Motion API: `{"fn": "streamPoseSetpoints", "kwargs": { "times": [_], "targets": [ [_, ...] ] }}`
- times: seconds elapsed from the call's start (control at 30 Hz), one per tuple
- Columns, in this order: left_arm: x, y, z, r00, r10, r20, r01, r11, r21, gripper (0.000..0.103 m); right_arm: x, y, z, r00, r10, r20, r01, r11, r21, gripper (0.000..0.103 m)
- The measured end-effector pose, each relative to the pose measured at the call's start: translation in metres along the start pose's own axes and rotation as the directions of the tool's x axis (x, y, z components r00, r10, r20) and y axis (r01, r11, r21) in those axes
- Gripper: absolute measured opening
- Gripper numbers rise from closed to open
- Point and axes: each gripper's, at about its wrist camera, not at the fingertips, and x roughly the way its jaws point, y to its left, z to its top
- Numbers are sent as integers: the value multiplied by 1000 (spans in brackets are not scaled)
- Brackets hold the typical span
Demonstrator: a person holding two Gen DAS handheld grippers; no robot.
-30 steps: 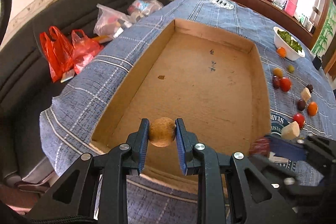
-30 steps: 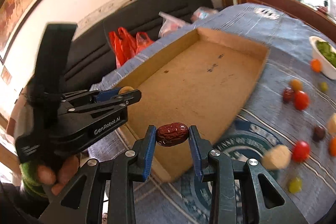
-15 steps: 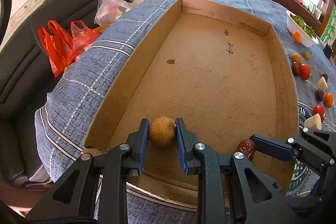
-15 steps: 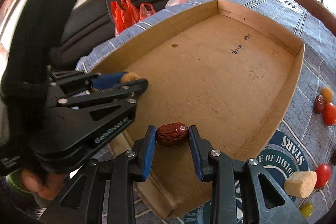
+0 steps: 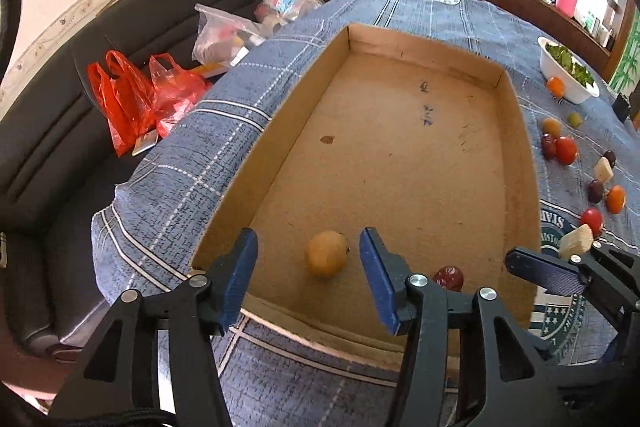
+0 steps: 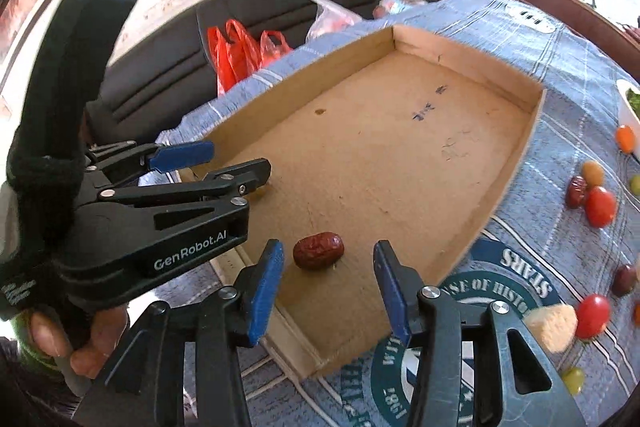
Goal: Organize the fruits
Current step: 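Open the left tool dropping the kiwi while the right tool releases the date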
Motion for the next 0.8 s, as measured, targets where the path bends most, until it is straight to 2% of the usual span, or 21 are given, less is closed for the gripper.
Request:
{"fn": "streamPoseSetpoints", "kwargs": {
  "times": [0.33, 0.53, 0.8],
  "targets": [
    [-17, -11, -5, 1000, -26, 10, 26, 1000, 4, 52, -56, -19, -29, 997, -1, 77, -4, 998, 70, 49],
    [-28, -23, -8, 998, -62, 18, 62, 998, 16, 52, -87, -41, -57, 993, -40, 110, 25, 990, 139, 49],
    [-43, -58, -15, 990, -140, 17, 139, 987, 75, 52, -118, -79, -93, 985, -118, 126, 83, 962, 259, 49]
  ]
}}
